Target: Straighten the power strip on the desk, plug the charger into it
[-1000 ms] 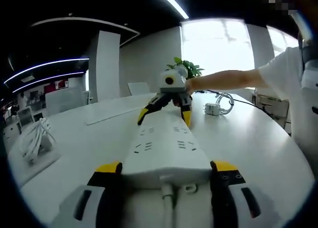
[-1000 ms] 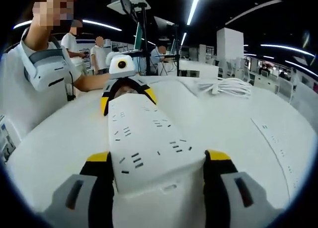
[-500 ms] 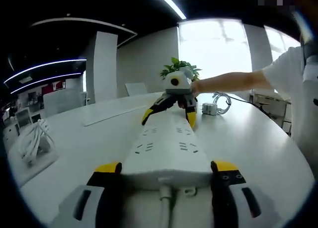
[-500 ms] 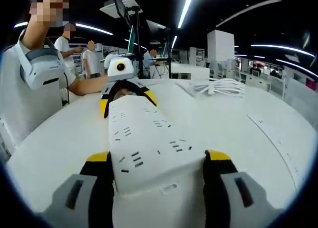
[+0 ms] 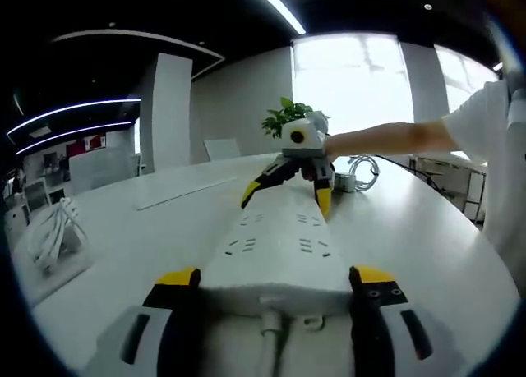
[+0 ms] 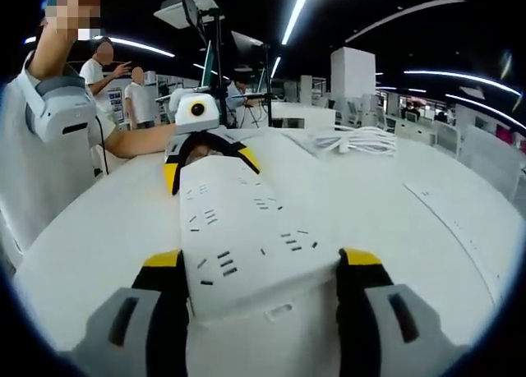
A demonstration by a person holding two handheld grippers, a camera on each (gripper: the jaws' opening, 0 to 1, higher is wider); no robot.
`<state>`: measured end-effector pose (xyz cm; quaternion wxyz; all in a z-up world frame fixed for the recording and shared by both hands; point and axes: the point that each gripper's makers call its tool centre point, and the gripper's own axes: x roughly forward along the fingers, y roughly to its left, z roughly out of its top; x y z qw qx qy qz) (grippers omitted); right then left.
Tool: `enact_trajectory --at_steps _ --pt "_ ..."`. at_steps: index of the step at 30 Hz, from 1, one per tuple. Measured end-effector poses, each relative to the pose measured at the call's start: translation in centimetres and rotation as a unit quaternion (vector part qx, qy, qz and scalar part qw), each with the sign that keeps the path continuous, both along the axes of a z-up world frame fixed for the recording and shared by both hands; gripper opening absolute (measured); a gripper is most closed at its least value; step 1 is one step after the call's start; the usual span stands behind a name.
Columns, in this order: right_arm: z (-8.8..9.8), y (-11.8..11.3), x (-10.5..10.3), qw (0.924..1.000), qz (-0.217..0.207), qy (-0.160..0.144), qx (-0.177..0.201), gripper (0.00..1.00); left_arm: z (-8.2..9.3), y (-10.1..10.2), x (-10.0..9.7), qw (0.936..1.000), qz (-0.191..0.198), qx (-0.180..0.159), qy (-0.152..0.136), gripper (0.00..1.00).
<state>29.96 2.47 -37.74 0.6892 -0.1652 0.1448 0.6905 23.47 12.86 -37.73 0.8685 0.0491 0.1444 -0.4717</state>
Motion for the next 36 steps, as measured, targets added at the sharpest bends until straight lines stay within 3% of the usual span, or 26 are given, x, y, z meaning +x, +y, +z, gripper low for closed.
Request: enact_trajectory --at_steps 13,23,36 --pt "0.2 -0.4 -1.5 0.9994 -0.035 0.0 -0.001 0.73 0.0 -0.1 -0.3 0.9999 -0.012 -0.003 -0.001 0.75" --pt "0.2 -0.7 -2.1 0.996 -0.055 0.006 -0.07 0.72 0.0 -0.1 -0.4 0.9999 -0.015 -0.002 0.0 0.75" --pt "-0.1 -1.6 -4.0 0.992 -0.082 0.002 -0.097 0.72 0.0 -0.5 -1.1 0.9995 -0.031 -0.002 0.0 0.75"
